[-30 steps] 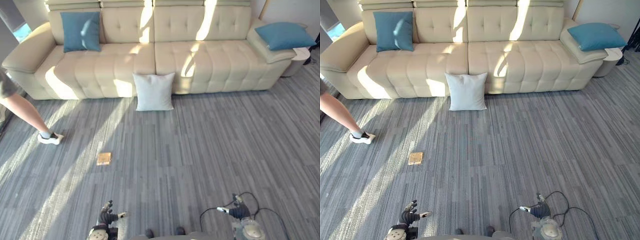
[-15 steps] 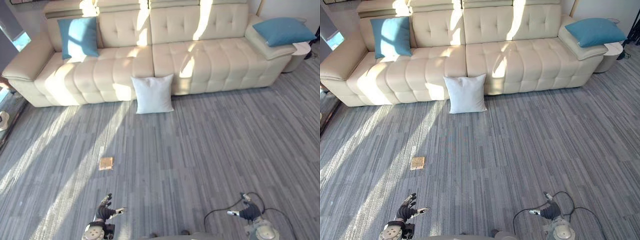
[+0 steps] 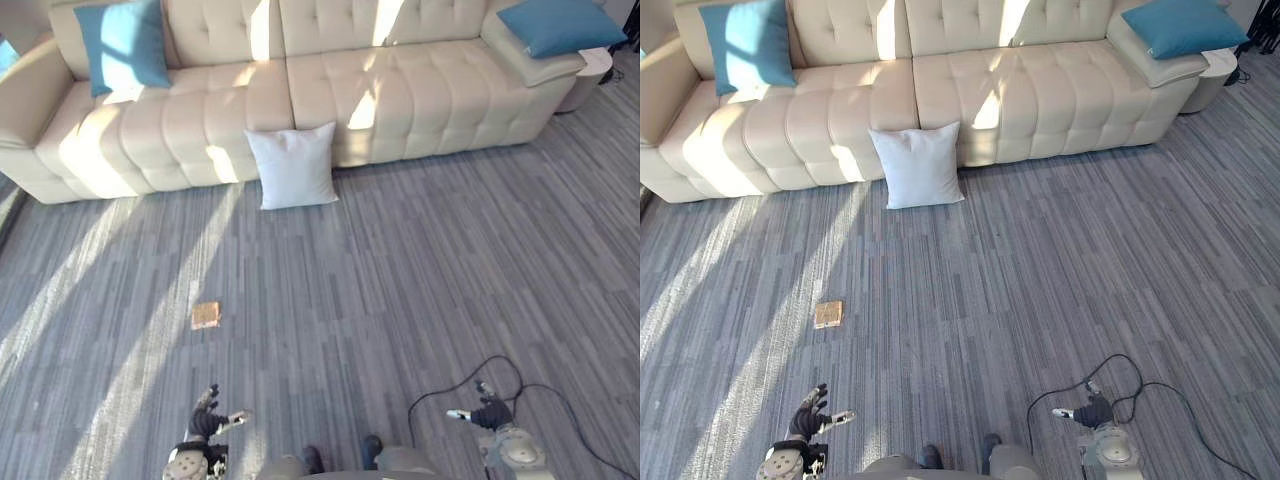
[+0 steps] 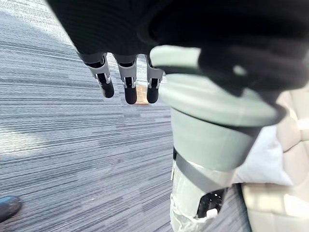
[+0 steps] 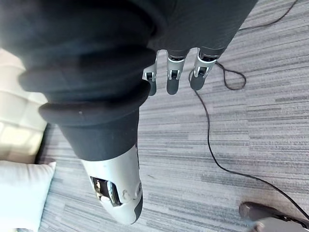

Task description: Pick up cushions and gather them together orderly.

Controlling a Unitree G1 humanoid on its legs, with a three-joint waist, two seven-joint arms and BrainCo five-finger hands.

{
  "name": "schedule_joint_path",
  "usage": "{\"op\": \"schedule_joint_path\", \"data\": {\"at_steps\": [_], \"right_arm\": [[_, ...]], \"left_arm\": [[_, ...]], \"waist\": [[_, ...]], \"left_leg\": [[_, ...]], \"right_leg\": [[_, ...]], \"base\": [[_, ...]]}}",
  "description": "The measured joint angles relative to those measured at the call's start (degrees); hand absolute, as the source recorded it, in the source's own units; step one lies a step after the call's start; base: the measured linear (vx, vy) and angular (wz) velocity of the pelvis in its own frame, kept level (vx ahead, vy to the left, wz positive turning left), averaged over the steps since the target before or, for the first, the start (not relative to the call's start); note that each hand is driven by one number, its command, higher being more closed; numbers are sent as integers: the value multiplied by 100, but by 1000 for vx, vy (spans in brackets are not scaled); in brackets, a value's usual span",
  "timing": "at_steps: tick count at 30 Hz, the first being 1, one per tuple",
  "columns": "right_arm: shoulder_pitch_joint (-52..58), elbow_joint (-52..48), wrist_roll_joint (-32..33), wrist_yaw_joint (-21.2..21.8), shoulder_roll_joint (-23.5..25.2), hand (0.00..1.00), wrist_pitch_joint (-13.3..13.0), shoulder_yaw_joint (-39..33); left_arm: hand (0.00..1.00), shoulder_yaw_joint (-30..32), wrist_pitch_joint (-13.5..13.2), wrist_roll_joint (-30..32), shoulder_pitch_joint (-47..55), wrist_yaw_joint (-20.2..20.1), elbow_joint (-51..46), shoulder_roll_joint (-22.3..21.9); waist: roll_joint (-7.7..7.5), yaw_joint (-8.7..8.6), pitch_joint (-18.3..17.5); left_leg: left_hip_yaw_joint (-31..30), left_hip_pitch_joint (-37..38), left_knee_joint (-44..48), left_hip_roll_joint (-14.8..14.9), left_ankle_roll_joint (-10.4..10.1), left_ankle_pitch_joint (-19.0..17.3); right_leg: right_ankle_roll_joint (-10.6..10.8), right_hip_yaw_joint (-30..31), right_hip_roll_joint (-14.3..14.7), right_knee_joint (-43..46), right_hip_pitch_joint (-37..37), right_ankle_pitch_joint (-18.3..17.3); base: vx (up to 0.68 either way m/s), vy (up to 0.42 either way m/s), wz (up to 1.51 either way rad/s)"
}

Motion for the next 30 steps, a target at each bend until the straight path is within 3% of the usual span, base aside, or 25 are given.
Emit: {"op": "schedule_joint_path", "data": {"at_steps": [2,3,5,6,7,8,9,10,12,13,14,15,16,18,19,20,21,22,23,24,26,27,29,30], "right_arm": [[5,-1,99,-4,-4,0,-1,7],[-5,-2,104,-13,-4,0,-5,13],[-26,-1,109,-19,-21,0,-8,12],[-20,-2,107,-19,-19,0,-7,13],[52,-4,107,-20,-24,0,-8,7],[-5,1,107,-23,-48,0,-1,-7],[-119,-5,106,-21,-26,0,-9,-15],[-153,-7,106,-19,-27,0,-10,-17],[-156,-18,110,-16,-62,0,-13,9],[-153,-22,133,-27,-61,0,-15,7],[-151,-50,200,-71,-9,0,-16,2],[-153,-96,274,-132,46,0,-34,3],[-154,-146,340,-145,63,0,-36,2],[-212,-294,383,-185,70,0,-44,-12],[-230,-295,388,-203,80,0,-49,-21],[-251,-285,413,-235,120,0,-44,-44],[-225,-276,413,-255,129,0,-47,-48],[-203,-245,413,-258,128,0,-52,-41],[-197,-98,412,-258,199,0,-50,-14],[-187,-66,408,-255,239,0,-50,-10],[-139,-28,370,-255,219,0,-36,-45],[-140,-1,357,-254,220,0,-36,-46],[-153,83,321,-250,251,0,-33,-25],[-178,165,305,-242,278,0,-37,3]], "left_arm": [[0,-69,6,-35,-84,14,-2,31],[0,-131,6,-66,-178,14,0,71],[0,-161,3,-107,-370,25,19,69],[0,-176,-1,-107,-424,24,58,71],[0,-200,-5,-104,-427,23,176,61],[0,-198,-5,-104,-468,24,252,14],[0,-202,-6,-103,-476,1,303,0],[0,-203,-5,-103,-476,2,310,-26],[0,-198,-9,-101,-440,1,364,-203],[0,-196,-10,-100,-419,-6,377,-237],[0,-193,-8,-101,-410,-6,387,-259],[0,-192,-10,-101,-411,-8,353,-285],[0,-193,-11,-101,-412,-10,319,-298],[0,-170,-20,-101,-413,-11,239,-352],[0,-170,-16,-101,-411,-13,241,-362],[0,-171,-16,-106,-338,-12,245,-368],[0,-173,-12,-107,-237,-9,250,-390],[0,-175,-13,-105,-192,-9,259,-396],[0,-159,-9,-107,-135,10,336,-373],[0,-155,-8,-106,-171,13,357,-351],[0,-144,-9,-101,-355,-5,376,-376],[0,-142,-9,-101,-358,-4,385,-373],[0,-141,2,-99,-336,1,433,-334],[0,-166,12,-99,-322,8,439,-294]], "waist": [[31,-8,66],[48,-40,95],[69,-140,221],[62,-219,249],[36,-293,226],[121,-290,237],[144,-308,245],[149,-313,249],[229,-236,326],[228,-178,370],[279,-59,399],[147,51,449],[121,107,451],[72,285,489],[70,334,495],[23,349,520],[96,349,478],[148,354,452],[5,369,382],[-82,343,334],[-161,306,296],[-165,303,292],[-166,294,299],[-178,292,301]], "left_leg": [[-105,278,-83,77,-80,-95],[-238,446,-202,152,-105,-118],[-482,828,-556,264,-214,-116],[-601,1056,-697,339,-419,-134],[-722,1187,-654,458,-694,-180],[-747,1209,-563,559,-777,-159],[-784,1101,-254,610,-1252,127],[-772,1029,6,611,-1448,344],[-786,166,2344,827,-1560,1588],[-730,-98,3041,943,-1449,1468],[-587,-525,4031,1101,-1089,1080],[-385,-985,4351,1128,-879,838],[-241,-1242,4368,1127,-778,775],[197,-2190,3596,1120,-542,627],[225,-2345,3179,1081,-548,631],[133,-2489,2085,936,-667,735],[-32,-2441,776,797,-930,1043],[-101,-2431,427,785,-845,1538],[-110,-2385,637,630,-296,1822],[-77,-2416,726,542,-273,1675],[10,-2424,1246,348,53,1187],[20,-2329,1317,308,83,1054],[51,-1655,1135,174,84,605],[68,-1204,938,107,103,467]], "right_leg": [[-11,-313,-66,-467,-283,-28],[-85,-458,-49,-1104,-440,153],[-163,-603,-5,-2003,-625,704],[-262,-601,38,-2385,-690,1230],[-712,-514,39,-2138,-696,1878],[-759,-601,47,-1802,-745,1640],[-790,-649,-12,-1411,-783,1239],[-827,-668,-42,-1296,-742,1107],[-828,-738,62,-1888,214,798],[-828,-739,183,-2165,553,798],[-841,-695,332,-2624,1189,789],[-838,-618,366,-2977,1662,777],[-831,-594,363,-3157,1884,747],[-728,-369,358,-3613,2421,630],[-673,-295,346,-3698,2551,582],[-498,-190,299,-3820,2803,448],[-342,-89,285,-3897,3054,268],[-248,-7,287,-3911,3157,141],[-166,157,124,-3830,3280,-13],[-167,170,20,-3799,3272,-4],[-66,337,-262,-2962,3064,66],[26,431,-312,-2572,2973,120],[878,786,-499,-585,2373,929],[941,805,-603,698,1858,935]], "base": [[418,10,32],[536,-53,64],[598,-108,77],[657,-178,79],[660,-199,65],[787,-268,46],[510,-185,19],[807,-300,22],[700,-250,12],[523,-137,-13],[704,-120,-35],[565,-76,-33],[666,-61,-29],[536,18,-47],[538,90,-65],[580,159,-59],[568,194,-61],[589,249,-59],[466,212,-30],[619,248,-6],[678,254,18],[710,273,6],[557,182,-1],[615,76,-4]]}}
